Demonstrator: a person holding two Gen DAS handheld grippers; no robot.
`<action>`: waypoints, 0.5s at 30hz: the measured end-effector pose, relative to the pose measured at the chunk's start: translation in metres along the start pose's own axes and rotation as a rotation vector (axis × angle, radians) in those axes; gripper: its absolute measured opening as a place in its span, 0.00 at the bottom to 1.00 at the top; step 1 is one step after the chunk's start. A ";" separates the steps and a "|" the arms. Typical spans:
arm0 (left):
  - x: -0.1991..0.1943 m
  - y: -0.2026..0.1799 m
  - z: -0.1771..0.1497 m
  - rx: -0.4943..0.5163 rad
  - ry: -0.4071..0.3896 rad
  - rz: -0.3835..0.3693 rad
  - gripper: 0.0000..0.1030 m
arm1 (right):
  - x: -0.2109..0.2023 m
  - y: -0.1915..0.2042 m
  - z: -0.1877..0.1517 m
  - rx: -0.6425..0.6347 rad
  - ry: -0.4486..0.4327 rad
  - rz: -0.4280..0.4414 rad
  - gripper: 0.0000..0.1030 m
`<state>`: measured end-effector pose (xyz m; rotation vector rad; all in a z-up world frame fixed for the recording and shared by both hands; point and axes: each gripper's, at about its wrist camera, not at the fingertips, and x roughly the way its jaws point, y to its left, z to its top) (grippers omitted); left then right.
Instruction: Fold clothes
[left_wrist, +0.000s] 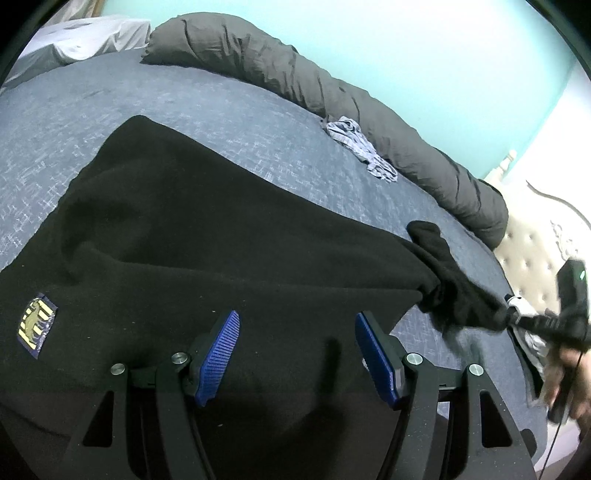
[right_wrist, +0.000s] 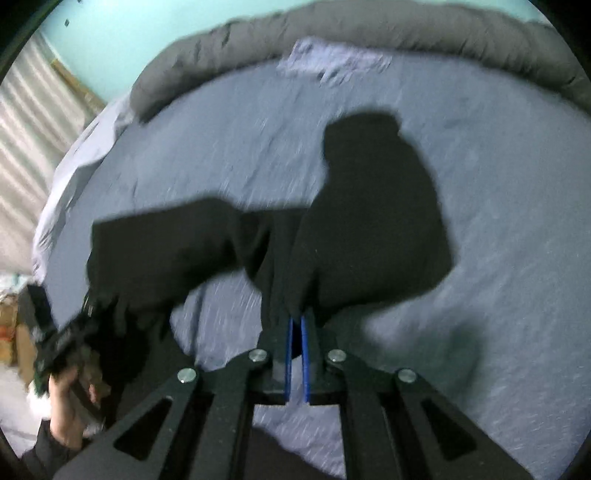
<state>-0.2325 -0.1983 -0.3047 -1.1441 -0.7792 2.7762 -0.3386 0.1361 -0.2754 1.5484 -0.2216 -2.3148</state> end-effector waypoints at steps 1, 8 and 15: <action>0.000 0.000 0.000 0.003 0.000 0.000 0.67 | -0.001 0.000 -0.002 -0.004 -0.009 0.010 0.07; -0.002 0.003 0.001 -0.002 -0.003 0.006 0.67 | -0.034 -0.027 0.023 0.057 -0.188 0.029 0.39; 0.001 -0.001 -0.001 0.011 0.008 0.011 0.67 | -0.009 -0.052 0.080 0.105 -0.219 -0.069 0.53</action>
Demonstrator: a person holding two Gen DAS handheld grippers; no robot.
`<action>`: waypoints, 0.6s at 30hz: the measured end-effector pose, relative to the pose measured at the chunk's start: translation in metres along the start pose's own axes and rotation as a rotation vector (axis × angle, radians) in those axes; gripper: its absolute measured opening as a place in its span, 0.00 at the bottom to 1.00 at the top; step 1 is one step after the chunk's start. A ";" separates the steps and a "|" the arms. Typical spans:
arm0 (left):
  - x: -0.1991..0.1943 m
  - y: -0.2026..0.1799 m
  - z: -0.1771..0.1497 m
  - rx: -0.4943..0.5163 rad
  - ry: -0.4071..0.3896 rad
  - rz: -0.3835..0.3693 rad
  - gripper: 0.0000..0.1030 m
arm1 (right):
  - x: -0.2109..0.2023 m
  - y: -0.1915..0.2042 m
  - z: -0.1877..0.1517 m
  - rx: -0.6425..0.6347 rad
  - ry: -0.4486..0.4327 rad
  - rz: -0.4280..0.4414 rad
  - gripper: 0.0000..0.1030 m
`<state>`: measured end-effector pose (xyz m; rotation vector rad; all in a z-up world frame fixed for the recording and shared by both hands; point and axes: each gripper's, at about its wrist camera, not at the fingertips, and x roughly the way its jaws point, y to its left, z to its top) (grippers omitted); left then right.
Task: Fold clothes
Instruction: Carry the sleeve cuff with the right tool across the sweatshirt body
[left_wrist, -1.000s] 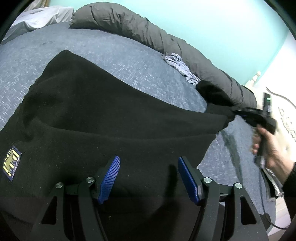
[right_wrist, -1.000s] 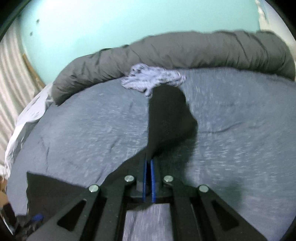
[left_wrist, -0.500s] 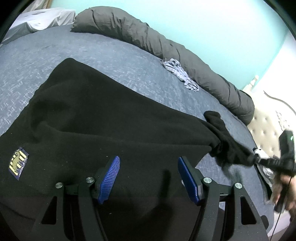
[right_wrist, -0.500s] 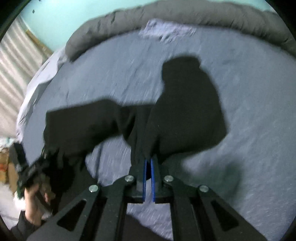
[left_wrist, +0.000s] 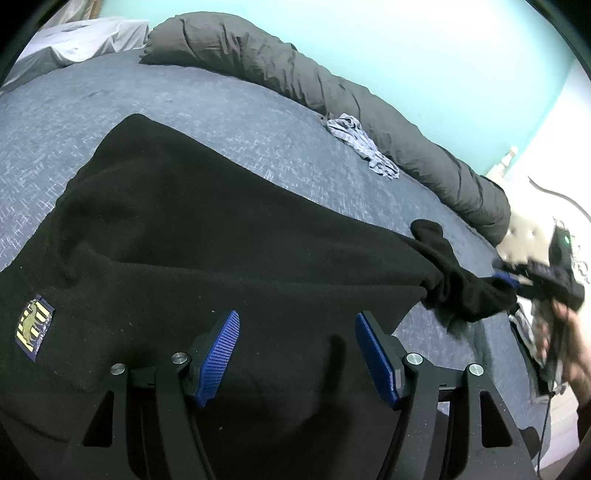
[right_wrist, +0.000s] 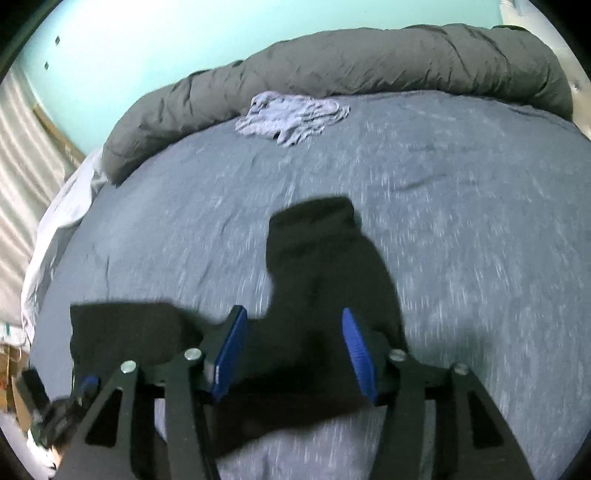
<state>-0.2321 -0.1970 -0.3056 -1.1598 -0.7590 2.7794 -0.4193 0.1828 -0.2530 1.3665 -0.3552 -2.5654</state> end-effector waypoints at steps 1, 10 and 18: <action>0.000 0.000 0.001 0.000 -0.001 0.000 0.67 | 0.004 -0.002 0.007 0.007 -0.010 -0.006 0.53; 0.004 0.001 0.001 0.000 0.006 0.008 0.67 | 0.078 -0.009 0.038 -0.008 0.091 -0.121 0.59; 0.007 0.000 0.001 0.013 0.015 0.010 0.67 | 0.112 -0.019 0.041 -0.032 0.143 -0.133 0.44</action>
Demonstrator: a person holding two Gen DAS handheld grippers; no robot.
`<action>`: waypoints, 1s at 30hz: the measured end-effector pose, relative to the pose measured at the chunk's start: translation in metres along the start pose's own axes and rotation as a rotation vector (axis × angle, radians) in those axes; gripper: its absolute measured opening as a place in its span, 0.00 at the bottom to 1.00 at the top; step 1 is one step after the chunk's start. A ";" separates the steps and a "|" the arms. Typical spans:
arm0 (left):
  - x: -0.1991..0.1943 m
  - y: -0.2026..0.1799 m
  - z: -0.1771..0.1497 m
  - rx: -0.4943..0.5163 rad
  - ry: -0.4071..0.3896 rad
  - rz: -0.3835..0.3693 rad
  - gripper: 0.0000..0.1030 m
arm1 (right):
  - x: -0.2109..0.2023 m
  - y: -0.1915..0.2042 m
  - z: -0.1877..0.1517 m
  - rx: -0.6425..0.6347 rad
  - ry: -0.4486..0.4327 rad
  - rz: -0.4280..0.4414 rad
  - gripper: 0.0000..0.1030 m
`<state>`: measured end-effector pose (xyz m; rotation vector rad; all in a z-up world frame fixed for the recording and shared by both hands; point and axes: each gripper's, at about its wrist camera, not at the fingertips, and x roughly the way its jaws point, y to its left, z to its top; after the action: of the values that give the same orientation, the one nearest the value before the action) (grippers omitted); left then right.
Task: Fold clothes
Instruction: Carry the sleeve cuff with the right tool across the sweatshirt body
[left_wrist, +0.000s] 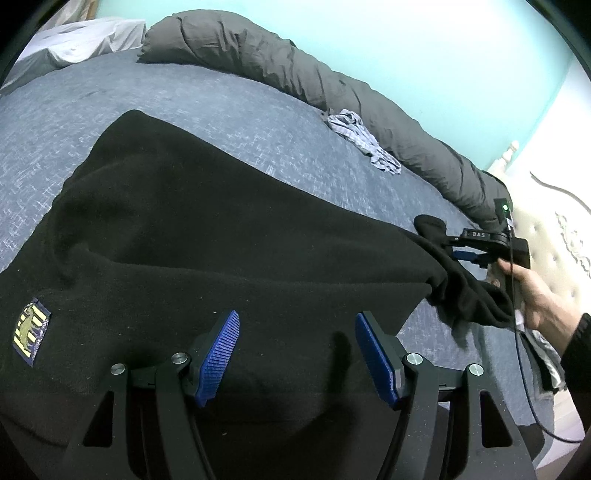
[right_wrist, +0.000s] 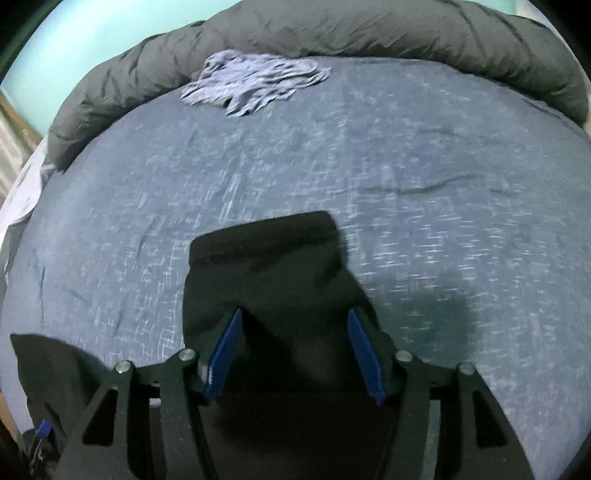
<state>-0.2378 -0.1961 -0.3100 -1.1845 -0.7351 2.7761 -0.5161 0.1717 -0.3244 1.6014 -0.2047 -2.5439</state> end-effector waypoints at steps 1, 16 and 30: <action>0.001 0.000 0.000 0.000 0.003 0.000 0.67 | 0.003 0.001 -0.001 -0.013 0.008 0.006 0.22; 0.002 -0.003 -0.002 0.006 0.001 0.001 0.67 | -0.059 -0.016 -0.007 -0.046 -0.091 0.027 0.00; 0.006 -0.005 -0.002 0.021 0.007 0.005 0.67 | -0.004 -0.030 -0.019 0.003 0.011 -0.012 0.21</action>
<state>-0.2412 -0.1898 -0.3131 -1.1928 -0.7009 2.7756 -0.4982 0.2011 -0.3342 1.6227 -0.1987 -2.5445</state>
